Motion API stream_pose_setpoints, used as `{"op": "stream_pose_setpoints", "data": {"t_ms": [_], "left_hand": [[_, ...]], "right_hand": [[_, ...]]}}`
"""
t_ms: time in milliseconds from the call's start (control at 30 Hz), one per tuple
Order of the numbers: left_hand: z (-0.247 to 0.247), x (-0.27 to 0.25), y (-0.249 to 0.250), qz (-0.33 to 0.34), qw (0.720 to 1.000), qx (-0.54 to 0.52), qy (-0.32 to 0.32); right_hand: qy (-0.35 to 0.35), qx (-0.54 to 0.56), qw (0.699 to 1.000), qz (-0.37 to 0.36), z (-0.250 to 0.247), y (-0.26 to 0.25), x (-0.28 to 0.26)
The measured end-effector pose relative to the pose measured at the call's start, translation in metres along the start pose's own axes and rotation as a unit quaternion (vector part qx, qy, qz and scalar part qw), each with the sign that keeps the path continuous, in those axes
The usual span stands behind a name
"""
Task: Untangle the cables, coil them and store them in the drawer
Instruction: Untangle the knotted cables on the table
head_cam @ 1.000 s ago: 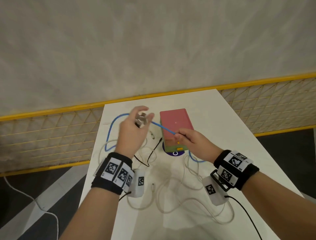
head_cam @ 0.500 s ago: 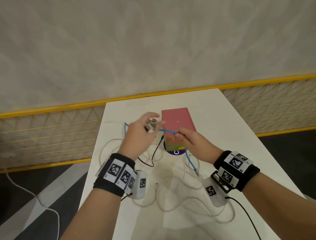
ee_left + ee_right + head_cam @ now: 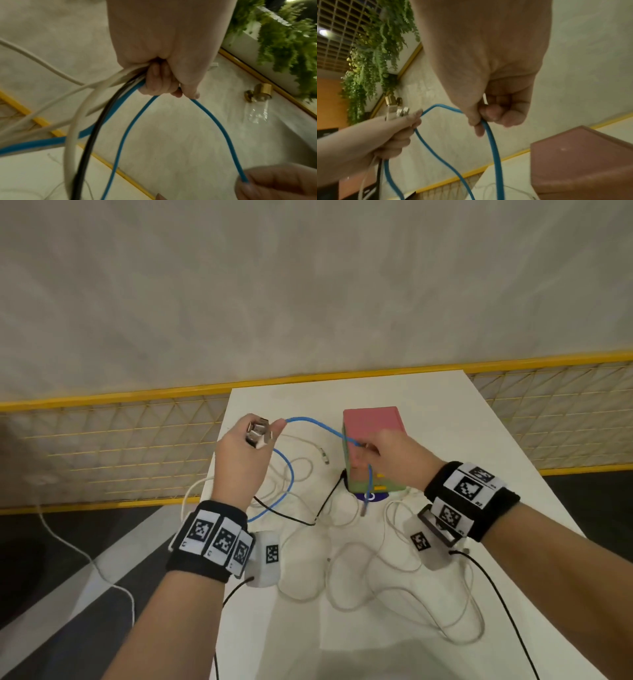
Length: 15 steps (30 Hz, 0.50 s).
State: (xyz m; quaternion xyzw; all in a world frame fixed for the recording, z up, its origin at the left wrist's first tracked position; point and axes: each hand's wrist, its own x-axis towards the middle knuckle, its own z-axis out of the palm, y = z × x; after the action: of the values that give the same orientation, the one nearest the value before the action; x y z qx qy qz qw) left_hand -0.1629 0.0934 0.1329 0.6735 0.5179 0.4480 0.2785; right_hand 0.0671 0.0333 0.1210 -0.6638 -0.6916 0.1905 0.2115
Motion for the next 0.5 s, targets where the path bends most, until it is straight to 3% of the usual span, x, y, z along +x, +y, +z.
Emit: {"op": "stream_pose_setpoints", "data": {"t_ms": [67,200,267,400,500], "left_hand": [[-0.002,-0.002,-0.003,-0.024,0.999,-0.023,0.009],[0.003,-0.011,-0.012,-0.037,0.997,-0.052,-0.03],[0.011,-0.016,-0.015,-0.03,0.995,-0.06,-0.071],[0.038,-0.03,-0.022,-0.04,0.985,-0.07,-0.153],[0.059,-0.04,-0.025,-0.046,0.977,-0.07,-0.198]], "right_hand": [[0.057,0.081,0.995,-0.004,-0.003,-0.006,0.019],[-0.04,0.12,0.992,0.018,-0.011,-0.009,0.03],[-0.042,0.123,0.992,0.002,-0.011,0.002,0.024],[-0.098,-0.019,0.993,0.056,0.0,0.042,-0.011],[-0.192,-0.077,0.966,0.154,0.011,0.075,-0.047]]}}
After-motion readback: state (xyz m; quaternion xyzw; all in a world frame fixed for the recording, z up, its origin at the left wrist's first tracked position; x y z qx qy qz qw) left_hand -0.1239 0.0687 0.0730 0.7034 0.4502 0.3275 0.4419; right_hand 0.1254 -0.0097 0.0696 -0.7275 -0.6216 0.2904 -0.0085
